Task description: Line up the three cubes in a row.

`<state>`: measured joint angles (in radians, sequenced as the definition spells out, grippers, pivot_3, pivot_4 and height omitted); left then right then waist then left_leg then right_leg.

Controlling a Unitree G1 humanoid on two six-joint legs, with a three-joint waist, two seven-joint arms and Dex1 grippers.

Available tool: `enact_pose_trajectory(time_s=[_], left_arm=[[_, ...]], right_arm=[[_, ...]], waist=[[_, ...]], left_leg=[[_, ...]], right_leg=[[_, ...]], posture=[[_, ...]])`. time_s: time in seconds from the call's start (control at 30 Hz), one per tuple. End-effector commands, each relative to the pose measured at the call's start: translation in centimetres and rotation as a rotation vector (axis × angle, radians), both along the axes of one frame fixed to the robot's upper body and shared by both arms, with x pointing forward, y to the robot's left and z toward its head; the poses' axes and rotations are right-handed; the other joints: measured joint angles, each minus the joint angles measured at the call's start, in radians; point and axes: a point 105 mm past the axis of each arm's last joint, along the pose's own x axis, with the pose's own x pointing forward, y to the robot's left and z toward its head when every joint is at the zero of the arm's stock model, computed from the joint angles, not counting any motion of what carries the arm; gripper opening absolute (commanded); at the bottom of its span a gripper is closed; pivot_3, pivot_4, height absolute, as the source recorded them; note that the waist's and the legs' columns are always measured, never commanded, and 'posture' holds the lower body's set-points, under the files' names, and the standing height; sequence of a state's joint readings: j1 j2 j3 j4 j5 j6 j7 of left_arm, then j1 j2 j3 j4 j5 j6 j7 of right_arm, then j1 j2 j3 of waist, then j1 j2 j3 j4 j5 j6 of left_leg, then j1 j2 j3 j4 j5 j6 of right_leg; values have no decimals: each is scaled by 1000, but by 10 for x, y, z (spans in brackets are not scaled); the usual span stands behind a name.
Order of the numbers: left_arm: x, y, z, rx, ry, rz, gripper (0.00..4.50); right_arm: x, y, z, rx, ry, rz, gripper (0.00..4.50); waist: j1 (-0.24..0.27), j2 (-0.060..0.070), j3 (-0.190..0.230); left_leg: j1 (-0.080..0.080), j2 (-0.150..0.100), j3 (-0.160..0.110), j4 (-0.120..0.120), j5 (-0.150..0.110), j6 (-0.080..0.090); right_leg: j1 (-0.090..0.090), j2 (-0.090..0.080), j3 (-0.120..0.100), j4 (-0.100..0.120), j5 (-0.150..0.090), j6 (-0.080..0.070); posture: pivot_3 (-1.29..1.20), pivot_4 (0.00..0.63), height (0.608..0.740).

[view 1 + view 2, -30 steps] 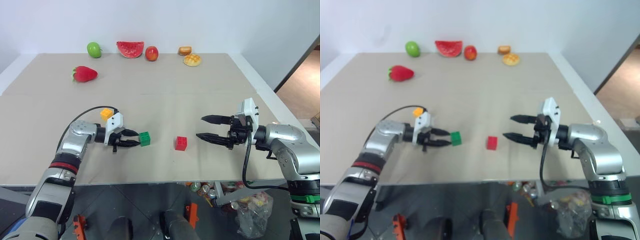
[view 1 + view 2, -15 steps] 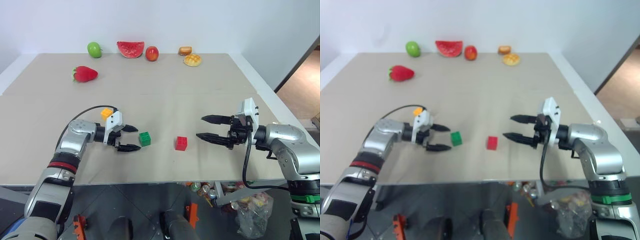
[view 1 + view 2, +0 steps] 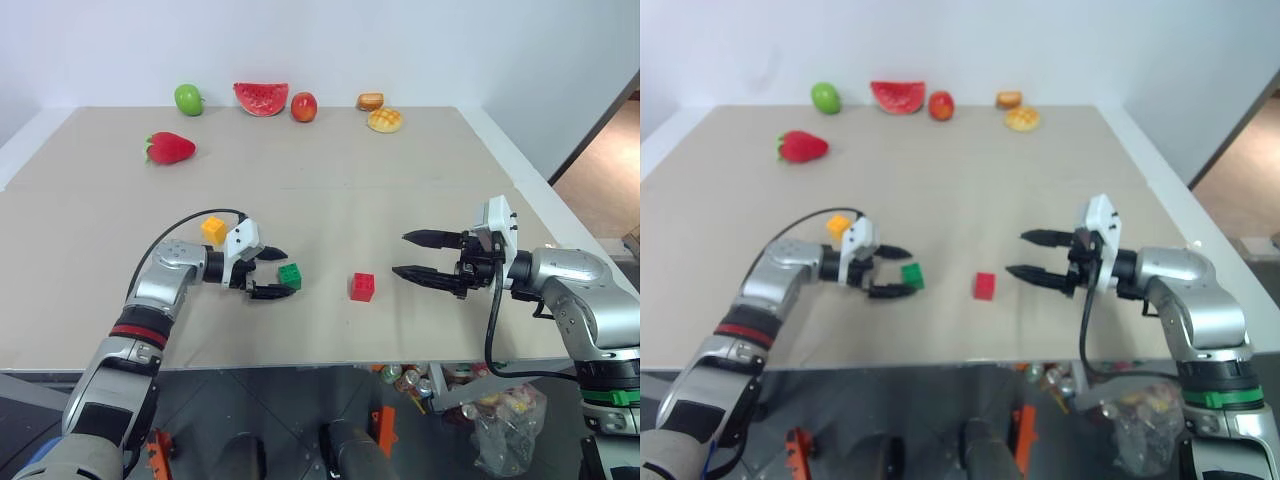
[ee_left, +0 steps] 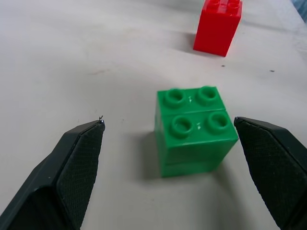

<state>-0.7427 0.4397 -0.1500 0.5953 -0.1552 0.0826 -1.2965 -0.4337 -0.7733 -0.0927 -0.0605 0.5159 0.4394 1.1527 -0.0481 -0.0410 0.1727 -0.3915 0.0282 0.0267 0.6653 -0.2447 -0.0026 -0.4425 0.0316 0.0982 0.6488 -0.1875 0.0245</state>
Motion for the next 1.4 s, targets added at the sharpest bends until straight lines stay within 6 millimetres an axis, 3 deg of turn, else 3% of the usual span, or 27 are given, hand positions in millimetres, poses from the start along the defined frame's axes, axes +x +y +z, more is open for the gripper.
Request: enact_pose_trajectory(time_s=[0.03, 0.23, 0.6, 0.9, 1.2, 1.4], left_arm=[[0, 0, 3, -13, -17, -3, 3342], [-1, -6, 2, -23, -13, -17, 1312], [5, -24, 2, -14, -39, -56, 1305], [3, -52, -3, 42, -57, -183, 1305], [4, -48, -1, 67, -39, -226, 1305], [2, -48, 3, 55, -31, -237, 1305]], right_arm=[[-4, -1, 15, -1, -61, 6, 3601], [-4, 0, 15, -1, -62, 5, 3601], [-9, -4, 16, 7, -64, -5, 3601], [-32, -14, 18, 11, -29, -17, 3601], [-32, -30, 9, -42, 5, -54, 3601], [-26, -21, 5, -27, 4, -39, 3601]], waist=[[0, 0, 0], [0, 0, 0], [4, 0, 0], [5, 0, 0], [3, 0, 0], [2, 0, 0]], left_leg=[[0, 0, 0, 0, 0, 0], [0, 0, 0, 0, 0, 0], [0, -1, 0, 1, 0, 0], [-2, -3, 0, 4, 0, 0], [-2, -3, 0, 4, 0, 0], [-2, -3, 0, 4, 0, 1]], right_leg=[[0, 0, 0, 0, 0, 0], [0, 0, 0, 0, 0, 0], [1, 0, 0, 0, 0, 0], [1, -2, 1, -1, 0, 3], [1, -2, 2, -1, 0, 3], [1, -2, 1, -1, 0, 3]], posture=[[0, 150, 740], [0, 150, 740], [0, 150, 740], [0, 150, 740], [0, 150, 740], [0, 150, 740]])
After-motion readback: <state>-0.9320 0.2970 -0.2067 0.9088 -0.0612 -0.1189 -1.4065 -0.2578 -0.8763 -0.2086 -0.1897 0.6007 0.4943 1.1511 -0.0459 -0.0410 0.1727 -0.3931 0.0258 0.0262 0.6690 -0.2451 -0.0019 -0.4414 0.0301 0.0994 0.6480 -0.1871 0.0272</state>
